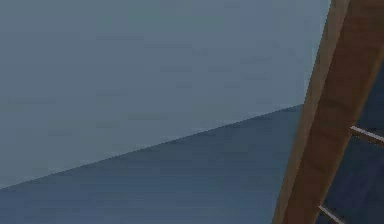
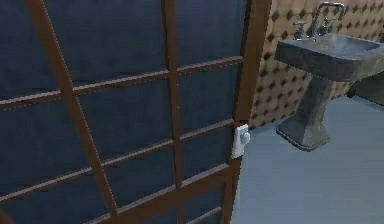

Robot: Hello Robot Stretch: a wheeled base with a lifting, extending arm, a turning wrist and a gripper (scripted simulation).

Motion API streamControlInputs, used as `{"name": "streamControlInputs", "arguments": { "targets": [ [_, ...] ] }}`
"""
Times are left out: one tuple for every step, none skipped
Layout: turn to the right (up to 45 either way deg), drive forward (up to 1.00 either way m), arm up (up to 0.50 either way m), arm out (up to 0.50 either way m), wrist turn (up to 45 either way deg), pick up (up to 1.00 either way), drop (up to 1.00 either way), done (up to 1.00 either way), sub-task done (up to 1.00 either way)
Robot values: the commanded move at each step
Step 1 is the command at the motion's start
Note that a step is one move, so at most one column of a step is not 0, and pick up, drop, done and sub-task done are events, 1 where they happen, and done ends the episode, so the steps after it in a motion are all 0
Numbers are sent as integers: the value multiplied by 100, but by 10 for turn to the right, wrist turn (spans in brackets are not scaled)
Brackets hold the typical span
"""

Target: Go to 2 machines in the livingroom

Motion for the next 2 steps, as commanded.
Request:
{"name": "streamControlInputs", "arguments": {
  "targets": [
    [-60, 0, 0, 0, 0, 0, 0, 0, 0],
    [0, 45, 0, 0, 0, 0, 0, 0, 0]
  ]
}}
